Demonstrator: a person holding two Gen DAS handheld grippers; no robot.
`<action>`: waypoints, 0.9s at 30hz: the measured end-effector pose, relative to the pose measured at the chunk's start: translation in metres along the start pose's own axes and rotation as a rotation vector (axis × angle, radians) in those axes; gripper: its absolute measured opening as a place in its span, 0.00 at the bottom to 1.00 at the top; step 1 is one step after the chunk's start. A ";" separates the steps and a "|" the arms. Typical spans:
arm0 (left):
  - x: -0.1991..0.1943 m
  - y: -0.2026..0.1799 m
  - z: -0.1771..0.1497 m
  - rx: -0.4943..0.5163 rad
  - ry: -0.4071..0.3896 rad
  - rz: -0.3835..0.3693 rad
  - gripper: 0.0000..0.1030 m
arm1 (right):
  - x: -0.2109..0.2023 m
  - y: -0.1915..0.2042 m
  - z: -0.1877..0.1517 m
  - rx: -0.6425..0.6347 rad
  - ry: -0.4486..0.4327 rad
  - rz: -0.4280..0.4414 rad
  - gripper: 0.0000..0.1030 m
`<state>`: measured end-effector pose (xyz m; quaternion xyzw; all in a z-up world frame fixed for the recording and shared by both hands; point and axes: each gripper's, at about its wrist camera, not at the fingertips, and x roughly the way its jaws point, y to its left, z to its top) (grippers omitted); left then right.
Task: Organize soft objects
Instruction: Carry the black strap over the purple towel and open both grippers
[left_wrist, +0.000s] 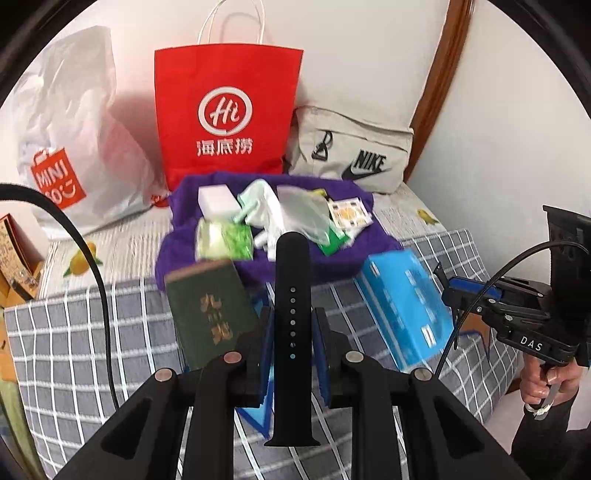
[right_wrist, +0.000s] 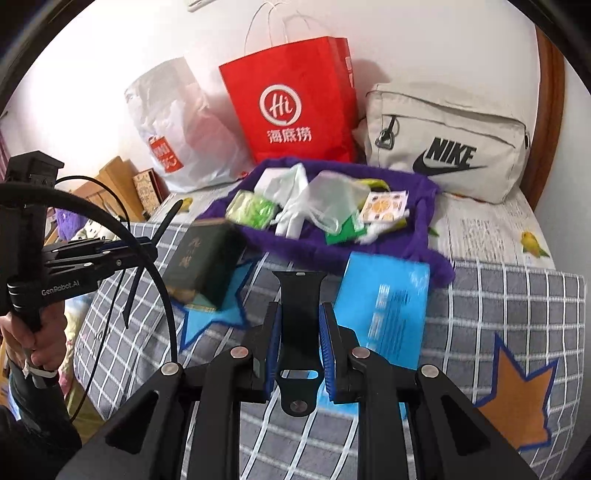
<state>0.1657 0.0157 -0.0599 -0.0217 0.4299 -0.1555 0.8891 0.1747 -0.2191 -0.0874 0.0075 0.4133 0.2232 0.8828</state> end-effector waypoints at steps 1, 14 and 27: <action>0.002 0.003 0.006 -0.002 -0.004 0.001 0.19 | 0.003 -0.002 0.006 0.001 -0.003 0.001 0.20; 0.038 0.044 0.074 -0.030 -0.024 0.050 0.19 | 0.047 -0.023 0.073 0.006 -0.017 -0.016 0.20; 0.089 0.071 0.112 -0.112 -0.031 0.005 0.19 | 0.097 -0.037 0.120 -0.004 0.015 -0.012 0.20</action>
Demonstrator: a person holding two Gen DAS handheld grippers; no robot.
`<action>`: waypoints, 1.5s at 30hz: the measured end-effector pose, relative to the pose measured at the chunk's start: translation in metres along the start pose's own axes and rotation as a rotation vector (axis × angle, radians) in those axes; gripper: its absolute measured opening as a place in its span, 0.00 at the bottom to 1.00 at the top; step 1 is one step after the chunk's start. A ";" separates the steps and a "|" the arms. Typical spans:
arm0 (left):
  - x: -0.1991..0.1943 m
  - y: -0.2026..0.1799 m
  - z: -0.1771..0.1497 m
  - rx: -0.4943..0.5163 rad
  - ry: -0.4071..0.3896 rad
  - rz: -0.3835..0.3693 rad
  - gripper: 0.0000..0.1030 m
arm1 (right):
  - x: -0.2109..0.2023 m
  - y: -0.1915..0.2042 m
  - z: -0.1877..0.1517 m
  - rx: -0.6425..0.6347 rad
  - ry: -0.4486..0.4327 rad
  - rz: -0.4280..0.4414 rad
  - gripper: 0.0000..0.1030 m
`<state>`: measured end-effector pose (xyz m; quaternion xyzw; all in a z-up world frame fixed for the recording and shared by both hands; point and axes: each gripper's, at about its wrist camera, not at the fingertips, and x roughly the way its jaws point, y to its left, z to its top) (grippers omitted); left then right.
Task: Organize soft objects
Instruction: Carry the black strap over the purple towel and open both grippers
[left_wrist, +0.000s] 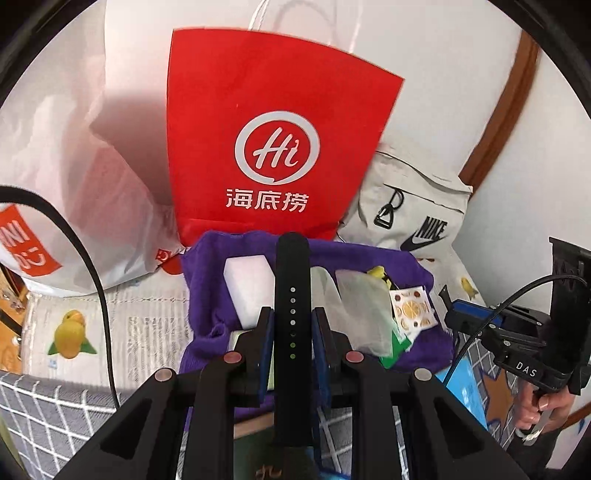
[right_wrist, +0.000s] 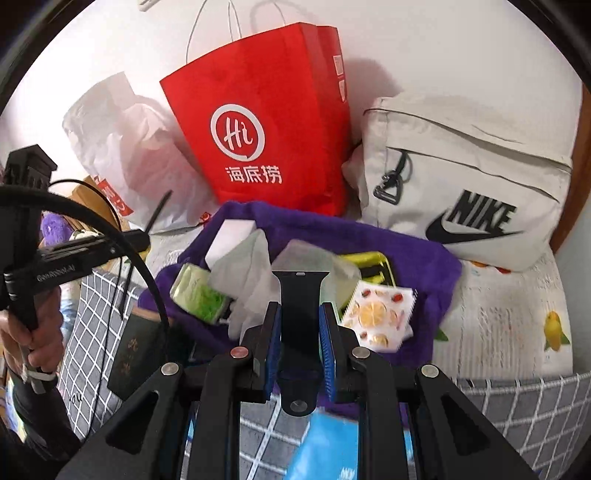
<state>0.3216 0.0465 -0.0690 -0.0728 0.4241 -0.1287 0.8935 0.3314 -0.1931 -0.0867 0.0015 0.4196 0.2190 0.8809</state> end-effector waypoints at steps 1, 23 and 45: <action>0.005 0.002 0.002 -0.012 0.002 -0.003 0.19 | 0.004 -0.001 0.004 0.002 0.001 0.001 0.20; 0.068 0.012 0.009 -0.042 0.072 0.023 0.19 | 0.056 -0.029 0.023 0.042 0.065 0.024 0.20; 0.104 0.008 0.001 -0.052 0.153 0.049 0.19 | 0.096 -0.029 0.014 0.032 0.169 0.008 0.20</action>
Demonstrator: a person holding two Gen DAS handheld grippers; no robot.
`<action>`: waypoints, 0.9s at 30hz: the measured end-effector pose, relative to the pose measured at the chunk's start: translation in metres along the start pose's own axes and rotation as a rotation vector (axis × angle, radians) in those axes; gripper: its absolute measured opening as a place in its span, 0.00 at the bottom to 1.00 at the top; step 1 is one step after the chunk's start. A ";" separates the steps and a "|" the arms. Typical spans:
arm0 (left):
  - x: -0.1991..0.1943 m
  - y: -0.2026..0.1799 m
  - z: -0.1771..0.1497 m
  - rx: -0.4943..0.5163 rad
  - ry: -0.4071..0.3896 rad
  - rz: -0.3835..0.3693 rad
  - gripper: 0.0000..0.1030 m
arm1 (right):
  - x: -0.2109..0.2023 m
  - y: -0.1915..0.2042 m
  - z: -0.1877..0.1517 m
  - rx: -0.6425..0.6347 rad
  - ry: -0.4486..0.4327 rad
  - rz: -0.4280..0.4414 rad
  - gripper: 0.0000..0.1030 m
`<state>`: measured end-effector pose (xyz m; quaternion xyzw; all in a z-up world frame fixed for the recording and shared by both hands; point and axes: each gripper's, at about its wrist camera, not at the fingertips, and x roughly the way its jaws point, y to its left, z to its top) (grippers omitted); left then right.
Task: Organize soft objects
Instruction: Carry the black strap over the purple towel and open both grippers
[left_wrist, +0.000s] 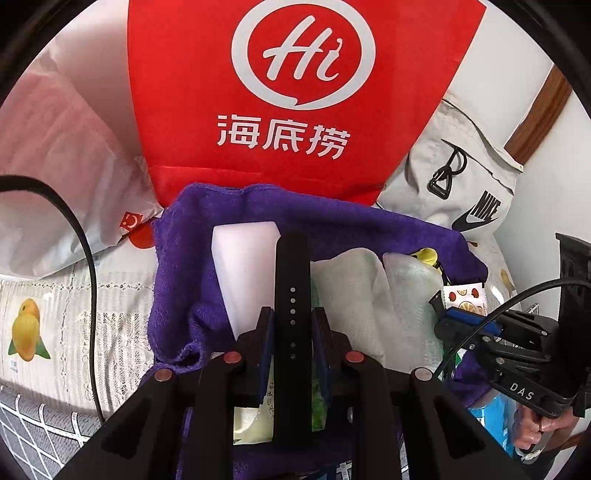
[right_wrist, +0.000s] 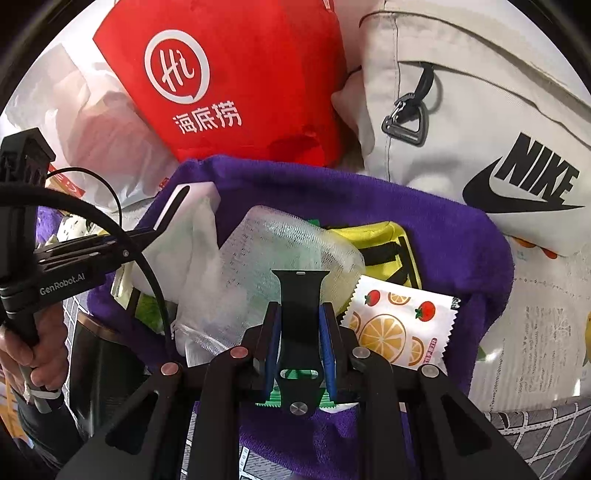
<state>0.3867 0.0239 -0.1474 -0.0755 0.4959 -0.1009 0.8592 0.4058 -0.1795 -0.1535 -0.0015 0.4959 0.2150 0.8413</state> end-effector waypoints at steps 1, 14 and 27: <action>0.000 0.000 0.000 0.001 0.001 0.001 0.19 | 0.001 0.000 0.000 0.000 0.005 0.001 0.20; -0.003 0.006 0.001 -0.019 0.015 0.024 0.31 | 0.003 0.001 0.003 -0.002 0.007 0.003 0.35; -0.062 -0.013 0.001 0.014 -0.058 0.132 0.75 | -0.045 0.019 0.000 0.056 -0.034 0.009 0.69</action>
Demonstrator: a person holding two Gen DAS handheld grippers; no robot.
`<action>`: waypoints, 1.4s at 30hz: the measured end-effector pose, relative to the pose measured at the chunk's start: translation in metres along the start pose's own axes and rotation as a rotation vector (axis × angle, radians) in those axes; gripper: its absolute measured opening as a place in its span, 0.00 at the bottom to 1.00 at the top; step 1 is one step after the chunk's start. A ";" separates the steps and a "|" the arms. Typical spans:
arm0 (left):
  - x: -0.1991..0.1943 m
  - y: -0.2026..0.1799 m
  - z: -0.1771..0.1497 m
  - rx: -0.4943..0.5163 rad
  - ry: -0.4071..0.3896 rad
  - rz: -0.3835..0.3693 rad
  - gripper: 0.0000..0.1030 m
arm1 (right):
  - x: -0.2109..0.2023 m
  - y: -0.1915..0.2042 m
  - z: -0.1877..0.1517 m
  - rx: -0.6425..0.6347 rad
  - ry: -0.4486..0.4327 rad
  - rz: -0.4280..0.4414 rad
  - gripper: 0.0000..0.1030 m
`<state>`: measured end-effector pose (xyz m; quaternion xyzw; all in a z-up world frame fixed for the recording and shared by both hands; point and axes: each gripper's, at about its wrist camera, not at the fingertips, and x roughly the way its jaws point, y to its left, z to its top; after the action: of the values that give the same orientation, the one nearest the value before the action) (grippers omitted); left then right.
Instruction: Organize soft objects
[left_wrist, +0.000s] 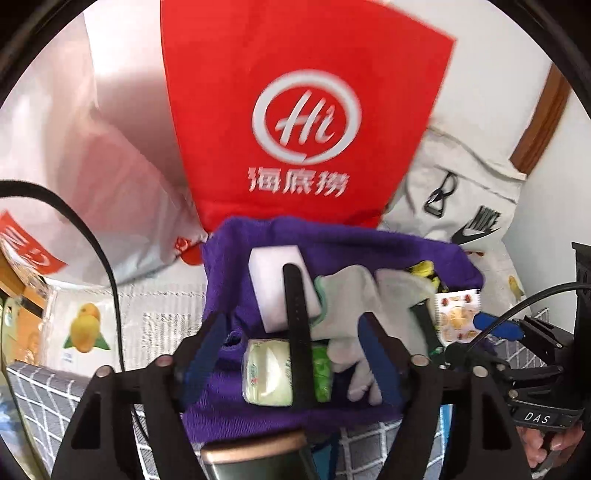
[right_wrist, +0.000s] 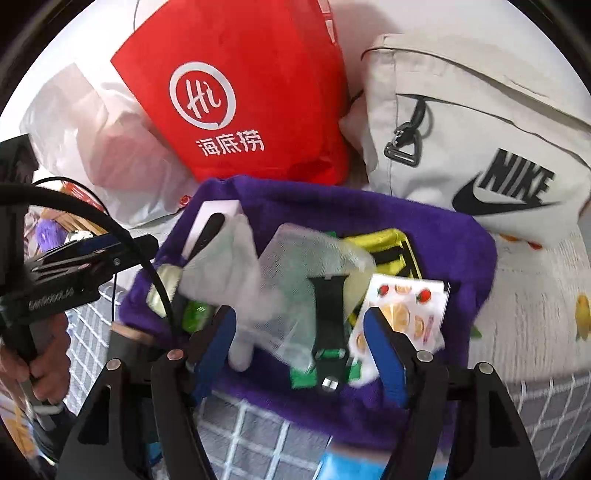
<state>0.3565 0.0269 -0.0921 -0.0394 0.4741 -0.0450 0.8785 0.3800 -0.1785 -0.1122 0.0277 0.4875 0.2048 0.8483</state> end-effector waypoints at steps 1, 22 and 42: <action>-0.007 -0.003 -0.001 0.004 -0.012 -0.001 0.78 | -0.007 0.002 -0.001 0.001 0.003 -0.003 0.69; -0.175 -0.048 -0.122 0.041 -0.137 0.047 0.98 | -0.170 0.067 -0.130 0.022 -0.205 -0.135 1.00; -0.245 -0.070 -0.216 0.027 -0.154 0.061 0.98 | -0.231 0.095 -0.225 0.026 -0.263 -0.185 1.00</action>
<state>0.0396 -0.0202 0.0005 -0.0165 0.4052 -0.0213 0.9138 0.0591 -0.2120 -0.0178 0.0202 0.3752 0.1139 0.9197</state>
